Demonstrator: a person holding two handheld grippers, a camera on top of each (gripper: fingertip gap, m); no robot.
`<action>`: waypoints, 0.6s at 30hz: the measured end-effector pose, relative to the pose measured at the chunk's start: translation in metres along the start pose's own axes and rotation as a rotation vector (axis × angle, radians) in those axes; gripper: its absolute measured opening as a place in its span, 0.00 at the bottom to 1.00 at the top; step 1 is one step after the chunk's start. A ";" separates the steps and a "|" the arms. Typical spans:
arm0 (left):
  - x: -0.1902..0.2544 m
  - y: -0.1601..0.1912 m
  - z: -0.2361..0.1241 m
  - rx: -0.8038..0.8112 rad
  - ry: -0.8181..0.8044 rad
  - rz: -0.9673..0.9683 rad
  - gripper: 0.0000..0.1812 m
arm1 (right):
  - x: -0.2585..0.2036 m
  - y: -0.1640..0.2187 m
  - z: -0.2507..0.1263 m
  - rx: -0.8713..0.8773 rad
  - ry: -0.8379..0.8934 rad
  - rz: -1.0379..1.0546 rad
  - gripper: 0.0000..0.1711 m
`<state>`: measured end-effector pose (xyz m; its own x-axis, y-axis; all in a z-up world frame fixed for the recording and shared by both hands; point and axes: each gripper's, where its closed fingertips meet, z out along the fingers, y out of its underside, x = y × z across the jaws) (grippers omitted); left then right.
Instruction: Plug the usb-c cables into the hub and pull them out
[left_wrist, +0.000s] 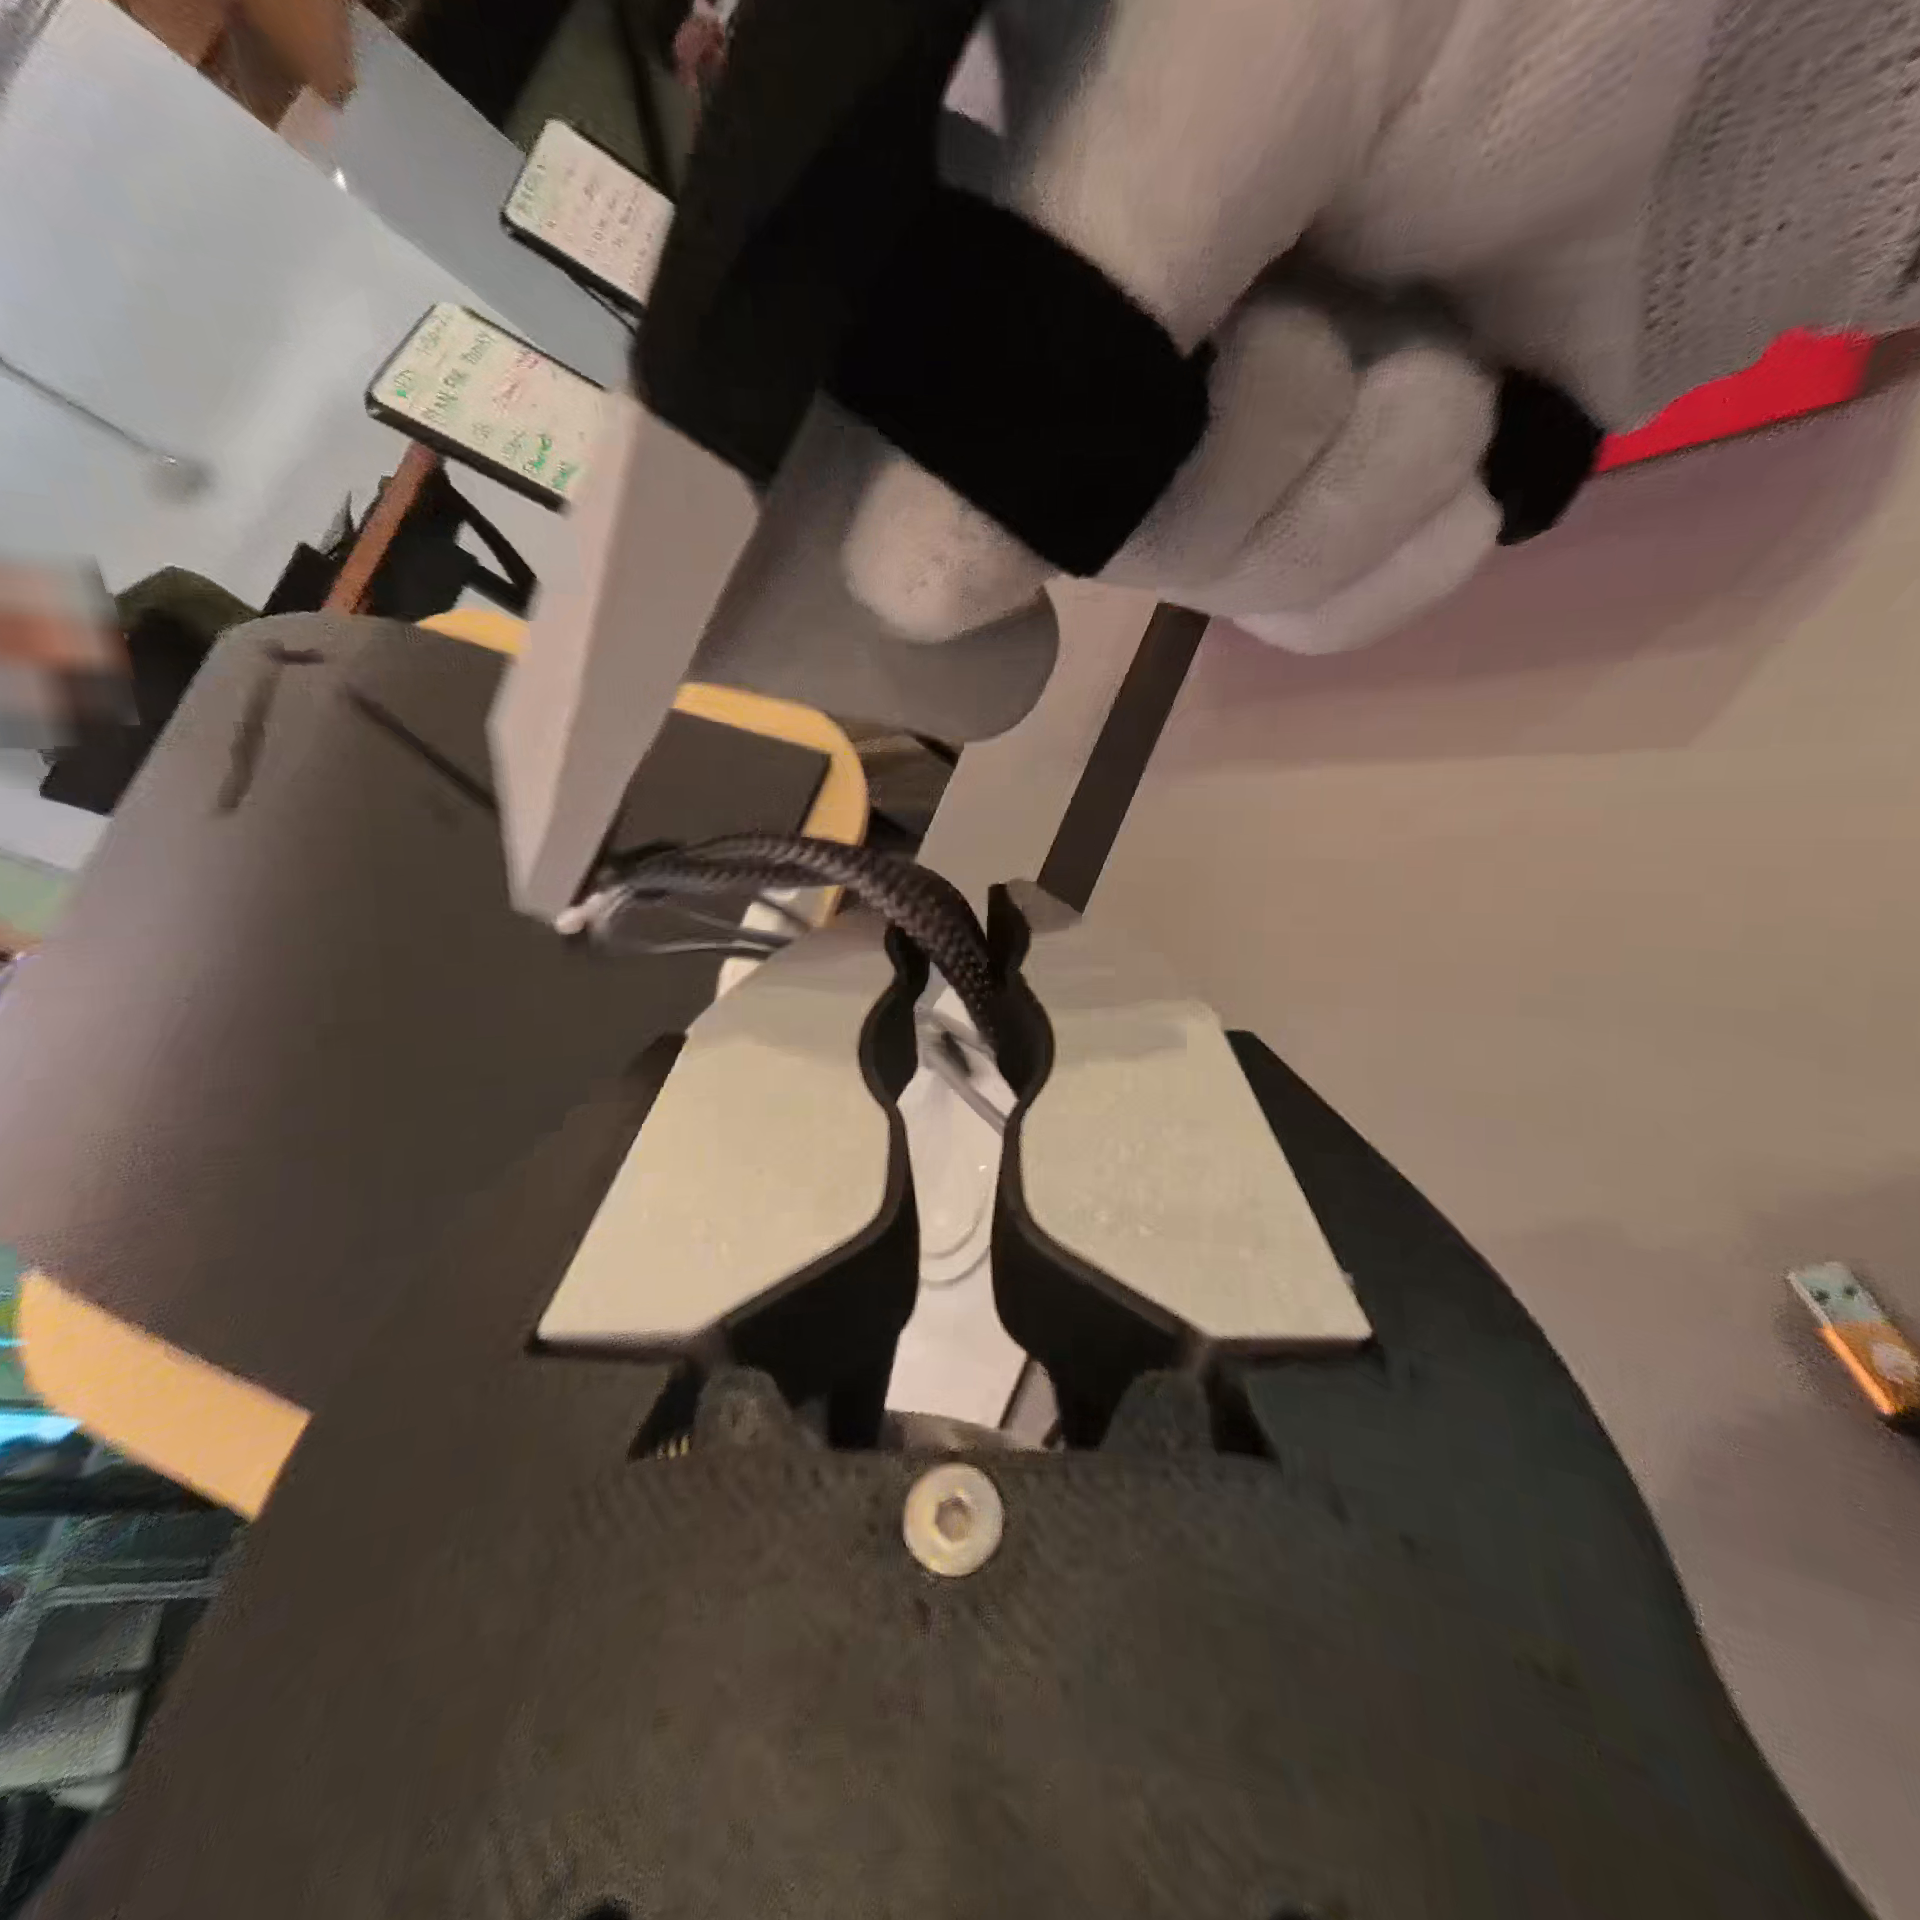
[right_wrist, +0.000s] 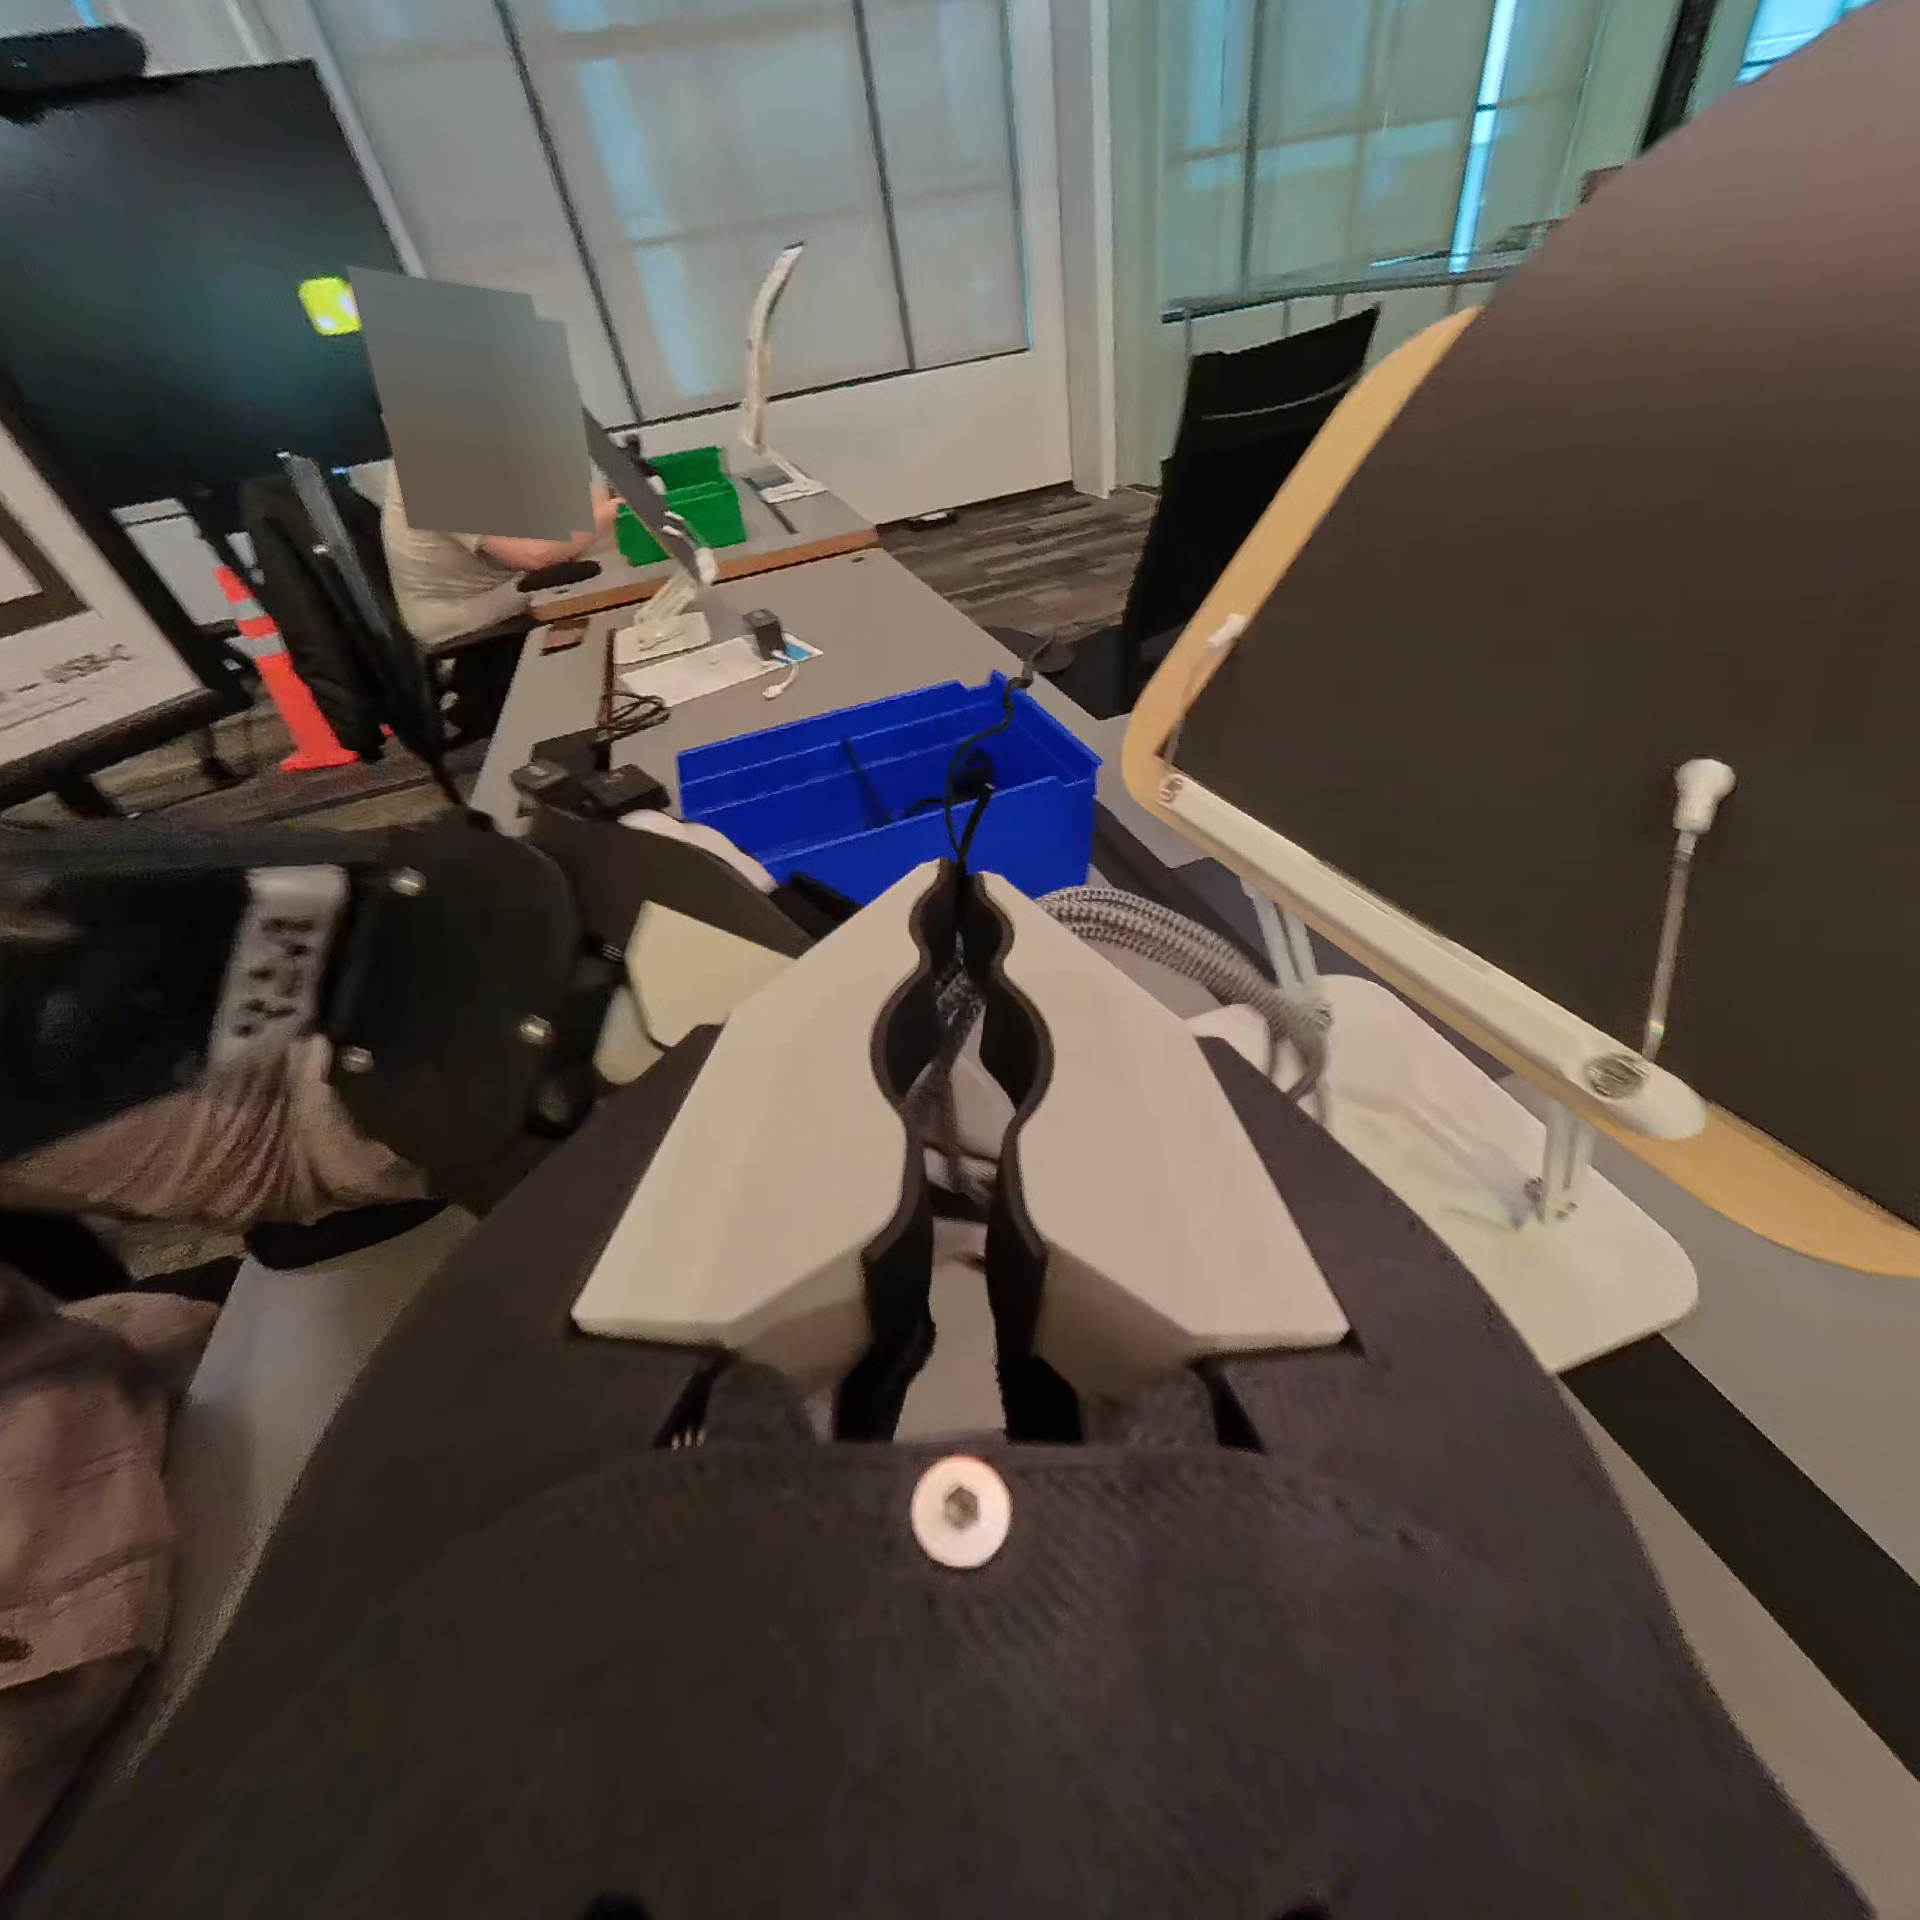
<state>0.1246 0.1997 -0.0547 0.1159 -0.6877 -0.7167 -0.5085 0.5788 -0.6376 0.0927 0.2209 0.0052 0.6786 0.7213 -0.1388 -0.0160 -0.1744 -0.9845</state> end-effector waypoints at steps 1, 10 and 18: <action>0.004 -0.001 0.005 0.026 0.004 -0.031 0.06 | -0.005 -0.002 0.002 0.008 -0.024 0.000 0.00; 0.050 -0.030 -0.032 0.303 0.546 -0.199 0.37 | -0.013 -0.015 -0.020 0.134 -0.176 0.044 0.00; 0.007 -0.021 -0.129 0.541 0.837 -0.283 0.36 | -0.040 -0.016 -0.027 0.163 -0.357 0.039 0.00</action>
<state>0.0261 0.1266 -0.0100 -0.5638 -0.7941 -0.2270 -0.0794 0.3256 -0.9422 0.0855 0.1772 0.0294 0.3776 0.9091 -0.1761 -0.1726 -0.1178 -0.9779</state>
